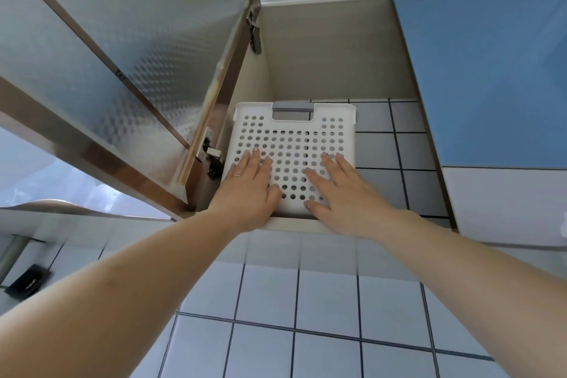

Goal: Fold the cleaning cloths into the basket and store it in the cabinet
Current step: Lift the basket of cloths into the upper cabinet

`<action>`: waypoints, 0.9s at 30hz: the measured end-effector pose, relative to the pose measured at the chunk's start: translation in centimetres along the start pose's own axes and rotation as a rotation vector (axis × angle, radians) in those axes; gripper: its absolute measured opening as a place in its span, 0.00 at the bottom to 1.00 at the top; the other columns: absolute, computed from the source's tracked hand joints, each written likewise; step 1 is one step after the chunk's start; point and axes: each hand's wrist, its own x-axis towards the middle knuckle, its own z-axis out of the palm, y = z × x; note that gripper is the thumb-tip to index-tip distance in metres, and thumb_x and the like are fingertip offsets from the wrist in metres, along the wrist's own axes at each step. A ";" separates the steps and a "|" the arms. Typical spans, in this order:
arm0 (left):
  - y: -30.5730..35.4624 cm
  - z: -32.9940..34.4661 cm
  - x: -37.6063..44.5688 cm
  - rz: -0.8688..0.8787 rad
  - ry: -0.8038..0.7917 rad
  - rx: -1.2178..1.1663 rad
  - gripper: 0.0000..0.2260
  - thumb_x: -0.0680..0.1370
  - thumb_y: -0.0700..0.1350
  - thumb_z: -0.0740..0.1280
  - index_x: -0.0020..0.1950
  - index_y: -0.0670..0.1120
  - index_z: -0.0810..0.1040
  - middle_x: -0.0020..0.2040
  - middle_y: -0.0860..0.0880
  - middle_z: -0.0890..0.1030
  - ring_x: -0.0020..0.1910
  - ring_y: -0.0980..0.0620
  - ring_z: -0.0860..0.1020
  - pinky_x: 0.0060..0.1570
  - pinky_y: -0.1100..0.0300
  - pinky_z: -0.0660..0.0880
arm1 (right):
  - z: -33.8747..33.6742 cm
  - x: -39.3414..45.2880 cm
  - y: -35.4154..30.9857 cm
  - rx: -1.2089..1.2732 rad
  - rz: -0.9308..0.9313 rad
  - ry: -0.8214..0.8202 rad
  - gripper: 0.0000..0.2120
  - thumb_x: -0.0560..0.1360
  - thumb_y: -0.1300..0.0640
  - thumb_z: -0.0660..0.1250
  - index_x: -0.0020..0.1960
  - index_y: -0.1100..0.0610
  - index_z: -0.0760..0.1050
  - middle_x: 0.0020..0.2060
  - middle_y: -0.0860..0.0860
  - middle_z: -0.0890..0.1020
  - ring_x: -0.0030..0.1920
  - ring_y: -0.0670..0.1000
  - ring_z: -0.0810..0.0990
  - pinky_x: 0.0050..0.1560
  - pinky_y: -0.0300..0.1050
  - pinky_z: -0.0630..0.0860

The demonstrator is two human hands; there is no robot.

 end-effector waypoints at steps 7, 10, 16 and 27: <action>-0.1 -0.5 0.3 -0.003 -0.082 -0.009 0.27 0.82 0.52 0.47 0.78 0.45 0.43 0.78 0.45 0.40 0.76 0.49 0.38 0.74 0.54 0.39 | 0.0 0.2 0.0 -0.021 0.005 -0.030 0.30 0.80 0.41 0.47 0.77 0.45 0.39 0.76 0.50 0.35 0.74 0.51 0.31 0.76 0.53 0.40; 0.0 -0.9 0.1 -0.014 -0.075 -0.063 0.26 0.82 0.52 0.48 0.78 0.45 0.45 0.78 0.45 0.41 0.76 0.50 0.39 0.74 0.55 0.40 | -0.2 0.0 -0.2 -0.033 0.009 -0.021 0.29 0.80 0.41 0.47 0.77 0.45 0.40 0.76 0.50 0.37 0.75 0.52 0.33 0.76 0.53 0.42; 0.9 -1.6 -3.2 0.051 0.145 -0.328 0.24 0.81 0.50 0.54 0.77 0.48 0.56 0.77 0.52 0.58 0.75 0.55 0.54 0.72 0.59 0.54 | -0.7 -1.9 -1.6 -0.048 -0.086 0.144 0.28 0.81 0.44 0.50 0.77 0.48 0.46 0.77 0.51 0.48 0.77 0.51 0.44 0.75 0.53 0.48; 1.4 -9.5 -15.1 -0.380 0.117 -0.692 0.08 0.79 0.52 0.61 0.47 0.52 0.79 0.43 0.56 0.82 0.45 0.56 0.80 0.48 0.61 0.76 | -3.2 -8.4 -7.8 0.103 -0.358 0.279 0.27 0.79 0.52 0.59 0.76 0.53 0.56 0.76 0.52 0.57 0.76 0.53 0.51 0.75 0.54 0.49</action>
